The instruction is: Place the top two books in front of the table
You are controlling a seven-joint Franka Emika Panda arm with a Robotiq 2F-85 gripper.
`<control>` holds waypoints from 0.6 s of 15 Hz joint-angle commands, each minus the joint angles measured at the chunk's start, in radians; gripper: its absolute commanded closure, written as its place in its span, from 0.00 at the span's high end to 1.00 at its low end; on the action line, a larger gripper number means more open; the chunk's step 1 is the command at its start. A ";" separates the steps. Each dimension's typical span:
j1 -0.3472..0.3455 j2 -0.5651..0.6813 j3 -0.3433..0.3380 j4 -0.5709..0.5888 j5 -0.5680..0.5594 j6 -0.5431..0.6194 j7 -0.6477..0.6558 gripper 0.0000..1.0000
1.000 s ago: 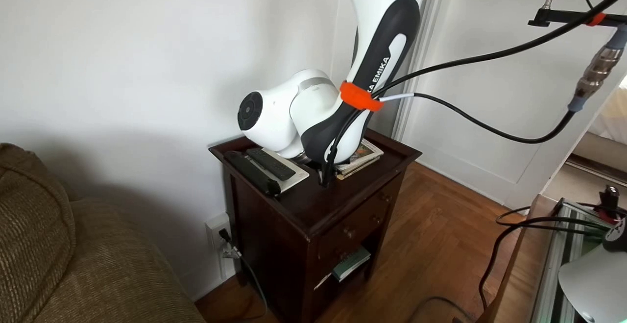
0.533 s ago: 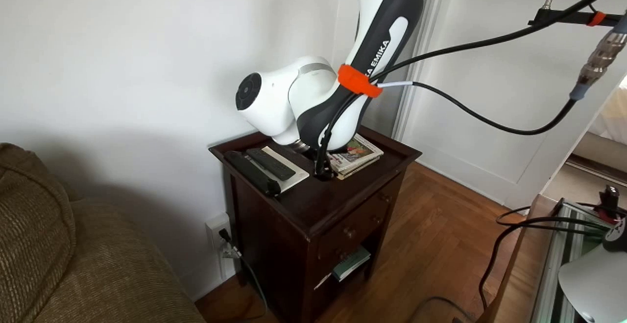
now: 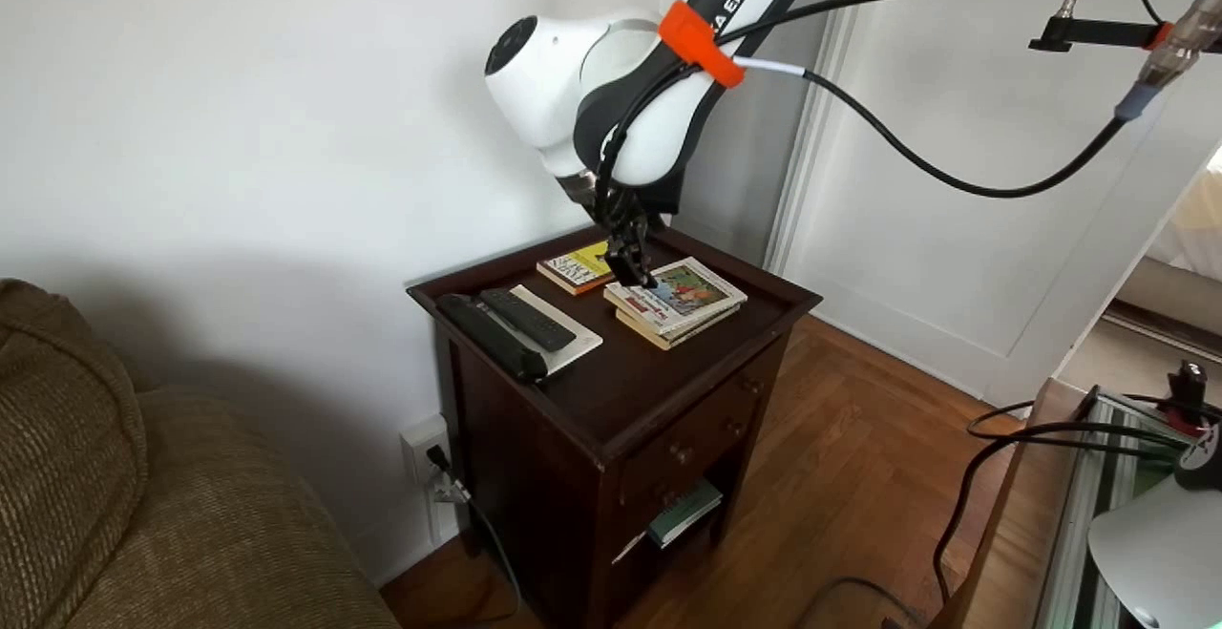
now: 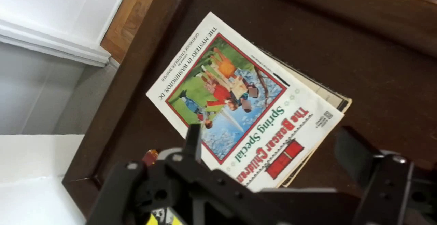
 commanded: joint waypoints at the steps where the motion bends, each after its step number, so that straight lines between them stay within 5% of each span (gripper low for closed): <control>1: -0.049 -0.102 -0.018 -0.045 0.079 0.067 -0.034 1.00; 9: -0.118 -0.238 -0.072 -0.078 0.378 0.218 -0.004 1.00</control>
